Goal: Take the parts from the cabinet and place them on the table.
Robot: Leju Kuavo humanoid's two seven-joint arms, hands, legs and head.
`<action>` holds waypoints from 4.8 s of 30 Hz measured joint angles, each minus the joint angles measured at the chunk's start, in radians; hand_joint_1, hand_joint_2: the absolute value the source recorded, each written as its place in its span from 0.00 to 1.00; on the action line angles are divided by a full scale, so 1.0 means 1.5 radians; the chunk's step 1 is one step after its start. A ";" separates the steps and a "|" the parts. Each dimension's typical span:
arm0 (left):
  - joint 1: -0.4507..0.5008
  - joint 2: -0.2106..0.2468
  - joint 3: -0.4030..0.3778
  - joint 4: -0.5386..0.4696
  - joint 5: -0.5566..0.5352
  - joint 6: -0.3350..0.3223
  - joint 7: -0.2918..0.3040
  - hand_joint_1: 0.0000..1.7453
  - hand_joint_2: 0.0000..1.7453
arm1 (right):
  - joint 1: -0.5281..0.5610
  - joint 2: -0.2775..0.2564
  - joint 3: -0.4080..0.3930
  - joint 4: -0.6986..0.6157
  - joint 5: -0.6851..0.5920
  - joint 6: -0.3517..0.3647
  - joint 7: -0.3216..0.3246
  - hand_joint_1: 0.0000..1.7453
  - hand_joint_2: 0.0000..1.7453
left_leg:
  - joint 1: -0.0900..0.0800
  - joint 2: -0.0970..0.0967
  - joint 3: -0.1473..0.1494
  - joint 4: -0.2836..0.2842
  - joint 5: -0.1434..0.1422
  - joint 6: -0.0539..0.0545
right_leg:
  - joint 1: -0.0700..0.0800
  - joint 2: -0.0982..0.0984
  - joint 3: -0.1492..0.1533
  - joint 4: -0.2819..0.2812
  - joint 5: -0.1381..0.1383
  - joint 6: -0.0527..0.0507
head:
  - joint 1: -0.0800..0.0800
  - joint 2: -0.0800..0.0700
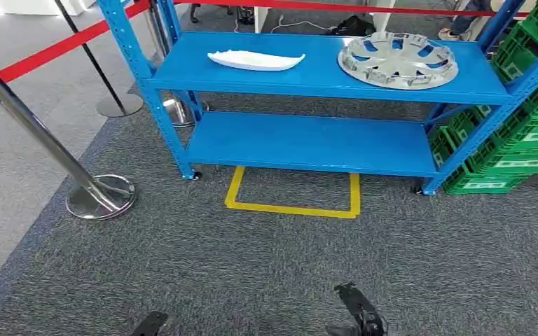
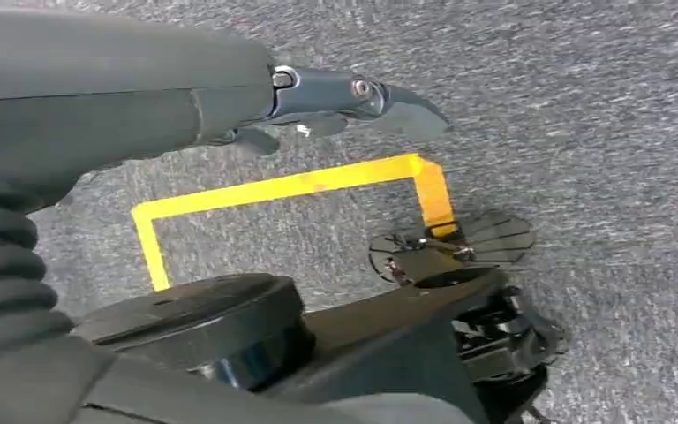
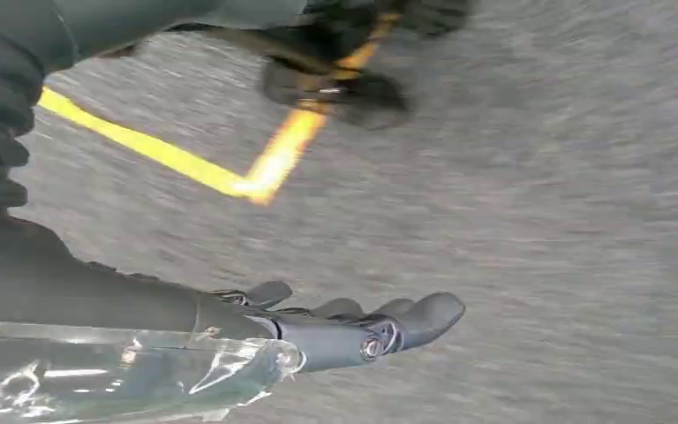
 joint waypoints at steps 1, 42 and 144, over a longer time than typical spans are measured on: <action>-0.003 0.000 -0.001 0.000 -0.004 -0.003 0.002 0.00 1.00 | -0.012 0.000 0.008 0.000 0.001 0.014 -0.006 0.00 1.00 | 0.000 0.000 0.000 0.000 0.000 0.000 | 0.000 0.000 0.000 0.000 0.000 0.000 | 0.000 0.000; -0.053 -0.015 -0.055 0.000 -0.051 0.007 0.018 0.00 1.00 | -0.430 0.046 0.712 -0.101 0.158 -0.094 -0.051 0.00 1.00 | 0.000 0.000 -0.006 0.000 0.006 0.001 | 0.000 0.000 -0.005 0.001 0.006 0.000 | 0.000 0.000; -0.052 -0.006 -0.079 0.000 -0.025 -0.002 0.049 0.00 0.00 | -0.470 -0.170 0.840 -0.072 0.030 -0.077 0.355 0.00 1.00 | -0.002 0.000 -0.009 0.001 0.008 0.003 | -0.001 0.000 -0.008 0.000 0.009 0.002 | 0.000 0.000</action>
